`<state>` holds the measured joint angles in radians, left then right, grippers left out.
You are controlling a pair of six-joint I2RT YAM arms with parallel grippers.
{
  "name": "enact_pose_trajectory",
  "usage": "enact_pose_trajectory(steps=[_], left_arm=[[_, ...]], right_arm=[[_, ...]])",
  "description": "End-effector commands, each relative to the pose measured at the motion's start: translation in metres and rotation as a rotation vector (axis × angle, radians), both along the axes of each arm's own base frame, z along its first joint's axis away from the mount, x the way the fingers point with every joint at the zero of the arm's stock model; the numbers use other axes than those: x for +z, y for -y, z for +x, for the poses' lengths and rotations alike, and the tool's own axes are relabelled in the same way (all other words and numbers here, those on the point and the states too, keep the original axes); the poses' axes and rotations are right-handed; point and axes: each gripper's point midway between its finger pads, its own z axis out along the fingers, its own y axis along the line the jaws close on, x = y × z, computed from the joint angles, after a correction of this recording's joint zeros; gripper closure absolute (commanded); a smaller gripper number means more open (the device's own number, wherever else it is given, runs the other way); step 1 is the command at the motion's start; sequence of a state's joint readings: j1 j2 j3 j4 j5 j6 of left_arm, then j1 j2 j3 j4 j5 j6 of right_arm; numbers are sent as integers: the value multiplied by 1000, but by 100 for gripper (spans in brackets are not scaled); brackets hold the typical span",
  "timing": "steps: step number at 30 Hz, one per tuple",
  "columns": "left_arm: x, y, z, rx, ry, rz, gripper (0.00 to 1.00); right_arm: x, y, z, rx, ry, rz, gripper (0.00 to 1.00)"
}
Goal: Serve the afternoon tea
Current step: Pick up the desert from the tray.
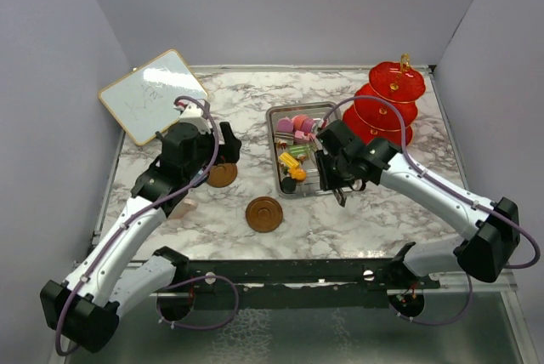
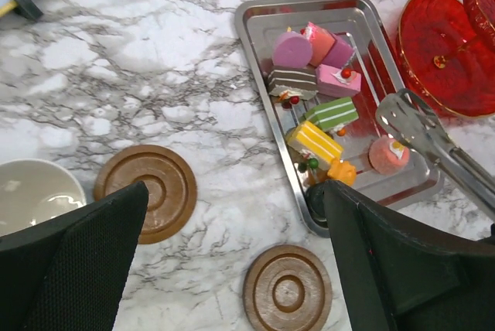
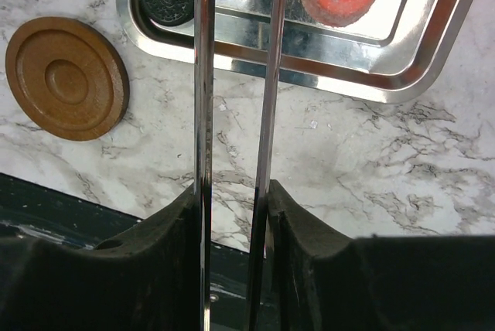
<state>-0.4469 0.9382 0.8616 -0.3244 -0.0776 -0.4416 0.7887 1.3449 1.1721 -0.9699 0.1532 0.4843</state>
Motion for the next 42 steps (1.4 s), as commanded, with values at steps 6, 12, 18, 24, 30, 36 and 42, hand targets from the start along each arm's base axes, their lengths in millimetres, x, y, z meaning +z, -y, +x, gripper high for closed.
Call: enact_pose_trajectory(steps=[6, 12, 18, 24, 30, 36, 42], left_arm=[[-2, -38, -10, 112, 162, 67, 1], [4, -52, -12, 164, 219, 89, 1], [0, -66, -7, 171, 204, 241, 1], [-4, -82, -12, 250, 188, 262, 1], [-2, -88, -14, 272, 196, 270, 1], [-6, -86, -12, 252, 188, 301, 1], [-11, -90, -11, 254, 179, 338, 1]], right_arm=[[10, -2, 4, -3, -60, 136, 66], [22, -6, 33, 37, -9, 103, 66], [29, -32, 70, 55, 31, 113, 66], [28, -49, 99, 22, 35, 128, 66], [23, -70, 116, 67, 12, 173, 66], [6, -76, 131, 76, -16, 153, 66], [-1, -73, 148, 83, -15, 108, 65]])
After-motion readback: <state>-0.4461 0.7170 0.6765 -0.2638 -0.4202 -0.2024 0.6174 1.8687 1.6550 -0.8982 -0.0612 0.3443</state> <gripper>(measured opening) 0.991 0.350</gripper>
